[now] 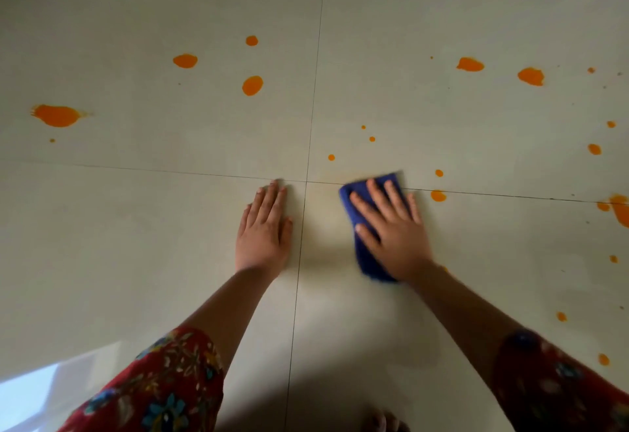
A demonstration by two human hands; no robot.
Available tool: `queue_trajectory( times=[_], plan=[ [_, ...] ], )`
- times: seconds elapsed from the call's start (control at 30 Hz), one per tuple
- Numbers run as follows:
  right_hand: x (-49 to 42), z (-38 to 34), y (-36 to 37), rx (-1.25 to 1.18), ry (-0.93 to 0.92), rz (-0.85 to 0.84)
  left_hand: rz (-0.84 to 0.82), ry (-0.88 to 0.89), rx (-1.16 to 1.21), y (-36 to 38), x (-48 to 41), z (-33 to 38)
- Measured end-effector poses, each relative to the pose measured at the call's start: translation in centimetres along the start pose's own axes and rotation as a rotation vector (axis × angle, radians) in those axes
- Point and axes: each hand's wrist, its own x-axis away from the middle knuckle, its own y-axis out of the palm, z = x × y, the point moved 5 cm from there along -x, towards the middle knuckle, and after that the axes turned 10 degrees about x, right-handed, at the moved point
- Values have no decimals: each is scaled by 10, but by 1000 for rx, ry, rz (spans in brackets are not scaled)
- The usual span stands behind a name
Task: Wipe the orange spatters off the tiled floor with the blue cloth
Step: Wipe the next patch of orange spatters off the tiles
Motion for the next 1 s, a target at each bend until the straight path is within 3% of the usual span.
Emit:
queue_trajectory(
  times=[0.07,0.13,0.3,0.37,0.43,0.53,0.6,0.7,0.87,0.93,1.0],
  plan=[
    [-39,14,2,-16,168,-16,24,1,1,1,0,-1],
    [-65,-5,1,-57,199,-38,52,1,12,2,-1,-1],
    [-16,-64,-4,-14,-301,24,72,20,4,2,0,-3],
    [-13,-43,-5,-20,-347,25,75,44,-16,0,0,-5],
    [-38,-9,2,-2,-182,10,81,53,-37,1,1,-7],
    [-88,41,5,-29,253,-40,87,43,-49,3,1,-6],
    [-120,38,6,-51,358,-107,93,41,-48,3,1,-7],
    [-142,-4,2,-68,194,-152,88,41,-53,3,4,-7],
    [-77,-66,-3,4,-456,-38,93,47,-53,3,1,-7],
    [-78,-42,-2,4,-443,-42,90,48,-57,2,1,-7],
    [-101,-2,1,-20,-164,-41,83,45,-64,2,2,-6]
  ],
)
